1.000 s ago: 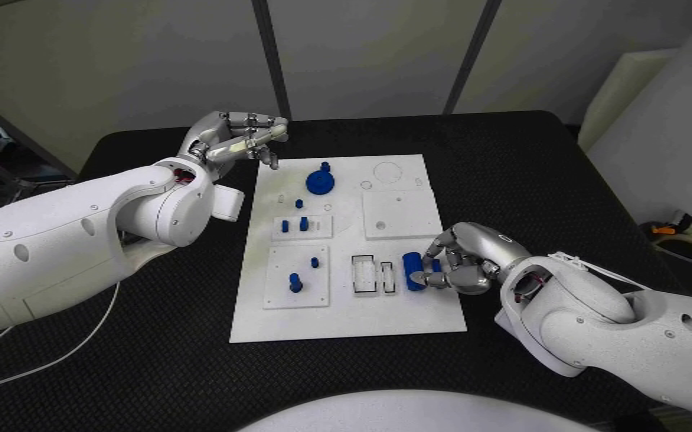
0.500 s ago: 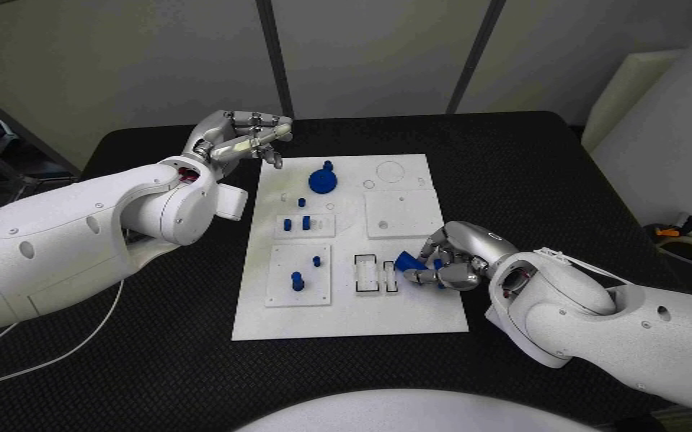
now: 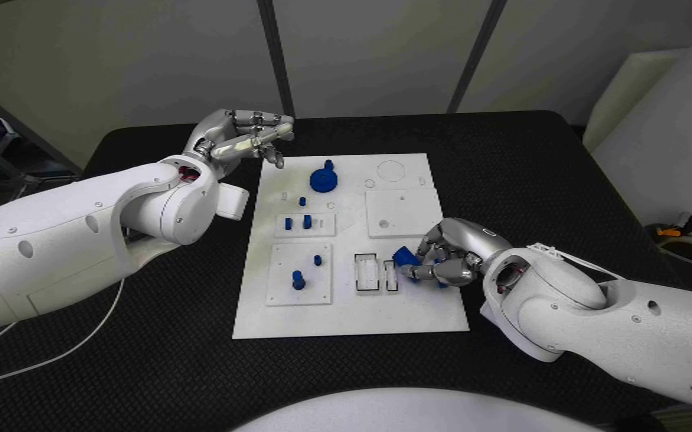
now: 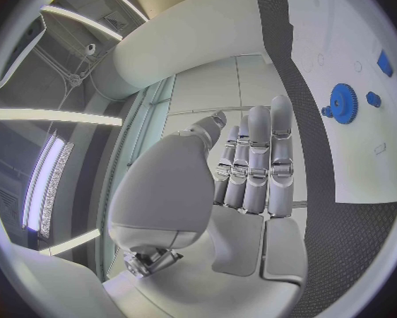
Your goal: Assemble the parts on the task board
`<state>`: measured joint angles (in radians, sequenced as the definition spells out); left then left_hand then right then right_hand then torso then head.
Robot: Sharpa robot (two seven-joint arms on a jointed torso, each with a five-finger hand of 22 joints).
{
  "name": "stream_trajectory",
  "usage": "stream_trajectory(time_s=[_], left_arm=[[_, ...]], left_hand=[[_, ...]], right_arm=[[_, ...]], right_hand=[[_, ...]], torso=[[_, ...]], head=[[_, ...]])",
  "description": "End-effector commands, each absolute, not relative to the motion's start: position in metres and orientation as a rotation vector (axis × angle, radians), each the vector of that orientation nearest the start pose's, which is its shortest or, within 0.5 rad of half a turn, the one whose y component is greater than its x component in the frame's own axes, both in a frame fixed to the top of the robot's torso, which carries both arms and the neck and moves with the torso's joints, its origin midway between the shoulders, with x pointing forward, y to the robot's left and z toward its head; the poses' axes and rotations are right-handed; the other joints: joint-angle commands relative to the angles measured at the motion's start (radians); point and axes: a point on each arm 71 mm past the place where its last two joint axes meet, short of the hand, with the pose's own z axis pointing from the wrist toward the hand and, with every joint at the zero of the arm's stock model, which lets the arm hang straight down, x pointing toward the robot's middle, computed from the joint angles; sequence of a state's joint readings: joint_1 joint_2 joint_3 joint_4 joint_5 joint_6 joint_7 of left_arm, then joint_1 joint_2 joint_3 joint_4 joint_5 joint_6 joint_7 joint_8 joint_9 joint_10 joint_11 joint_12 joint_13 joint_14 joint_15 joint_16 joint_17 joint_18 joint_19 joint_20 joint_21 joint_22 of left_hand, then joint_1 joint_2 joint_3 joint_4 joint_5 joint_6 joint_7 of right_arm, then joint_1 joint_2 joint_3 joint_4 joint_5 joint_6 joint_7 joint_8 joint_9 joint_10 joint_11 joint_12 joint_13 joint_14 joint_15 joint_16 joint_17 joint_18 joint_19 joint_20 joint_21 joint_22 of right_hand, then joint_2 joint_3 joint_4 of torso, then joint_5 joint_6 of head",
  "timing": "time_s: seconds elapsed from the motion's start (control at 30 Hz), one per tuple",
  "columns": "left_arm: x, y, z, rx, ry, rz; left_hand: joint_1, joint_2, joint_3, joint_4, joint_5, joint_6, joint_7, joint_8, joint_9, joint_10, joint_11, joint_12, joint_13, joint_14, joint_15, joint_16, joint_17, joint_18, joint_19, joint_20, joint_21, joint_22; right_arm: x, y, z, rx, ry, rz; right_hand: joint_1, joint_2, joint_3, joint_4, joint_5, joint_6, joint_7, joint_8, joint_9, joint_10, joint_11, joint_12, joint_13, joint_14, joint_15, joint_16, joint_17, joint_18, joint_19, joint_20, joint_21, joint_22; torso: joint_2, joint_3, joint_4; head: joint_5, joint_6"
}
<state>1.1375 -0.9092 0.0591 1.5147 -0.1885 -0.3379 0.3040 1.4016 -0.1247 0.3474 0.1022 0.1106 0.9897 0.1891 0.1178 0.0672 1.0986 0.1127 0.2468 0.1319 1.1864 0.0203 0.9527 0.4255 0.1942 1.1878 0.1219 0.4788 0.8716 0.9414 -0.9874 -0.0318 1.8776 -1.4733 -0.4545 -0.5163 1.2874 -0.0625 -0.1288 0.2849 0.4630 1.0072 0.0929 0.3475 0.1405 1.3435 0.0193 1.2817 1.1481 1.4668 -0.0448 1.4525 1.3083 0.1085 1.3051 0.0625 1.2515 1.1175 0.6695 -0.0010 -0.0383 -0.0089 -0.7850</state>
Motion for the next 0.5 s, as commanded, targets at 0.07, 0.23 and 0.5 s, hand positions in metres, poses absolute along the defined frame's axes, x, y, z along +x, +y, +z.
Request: stream_trajectory(time_s=[0.07,0.23,0.5], left_arm=[[0.492,0.246,-0.174,-1.017,1.433,-1.41],[0.492,0.246,-0.174,-1.017,1.433,-1.411],[0.492,0.245,-0.175,-1.027,1.443,-1.415]], left_hand=[[-0.004,0.006,-0.007,0.0,0.002,-0.007,0.002,-0.002,-0.001,-0.005,0.0,0.007,0.001,0.0,0.009,-0.004,-0.002,-0.013,0.007,0.003,-0.006,-0.001],[-0.004,0.006,-0.008,0.0,0.002,-0.008,0.002,-0.002,-0.001,-0.006,0.0,0.007,0.002,0.0,0.009,-0.004,-0.002,-0.013,0.007,0.003,-0.006,-0.001],[-0.004,0.006,-0.008,0.0,0.002,-0.008,0.002,-0.002,-0.001,-0.006,0.0,0.008,0.002,0.0,0.009,-0.004,-0.002,-0.013,0.007,0.003,-0.007,-0.002]], right_arm=[[0.365,-0.194,-0.265,0.19,1.958,0.505],[0.362,-0.193,-0.26,0.208,1.93,0.527],[0.353,-0.19,-0.248,0.287,1.868,0.634]], right_hand=[[0.027,0.007,-0.002,-0.005,0.018,0.018,-0.003,0.008,0.007,0.01,-0.007,0.006,0.009,0.066,-0.009,0.013,0.054,-0.014,0.012,-0.002,0.011,0.013],[0.042,0.014,-0.002,-0.005,0.036,0.037,-0.012,0.014,0.014,0.025,-0.015,0.016,0.03,0.071,-0.014,0.028,0.082,-0.019,0.027,-0.007,0.03,0.039],[0.018,0.023,-0.022,0.004,0.021,0.062,-0.021,0.02,0.028,0.053,-0.023,0.04,0.072,0.077,-0.021,0.046,0.115,-0.025,0.044,-0.013,0.053,0.069]], torso=[[-0.001,0.001,-0.001],[-0.001,0.0011,-0.0019],[0.0,0.0002,-0.0024]], head=[[0.001,0.0],[0.001,0.001],[-0.002,0.003]])
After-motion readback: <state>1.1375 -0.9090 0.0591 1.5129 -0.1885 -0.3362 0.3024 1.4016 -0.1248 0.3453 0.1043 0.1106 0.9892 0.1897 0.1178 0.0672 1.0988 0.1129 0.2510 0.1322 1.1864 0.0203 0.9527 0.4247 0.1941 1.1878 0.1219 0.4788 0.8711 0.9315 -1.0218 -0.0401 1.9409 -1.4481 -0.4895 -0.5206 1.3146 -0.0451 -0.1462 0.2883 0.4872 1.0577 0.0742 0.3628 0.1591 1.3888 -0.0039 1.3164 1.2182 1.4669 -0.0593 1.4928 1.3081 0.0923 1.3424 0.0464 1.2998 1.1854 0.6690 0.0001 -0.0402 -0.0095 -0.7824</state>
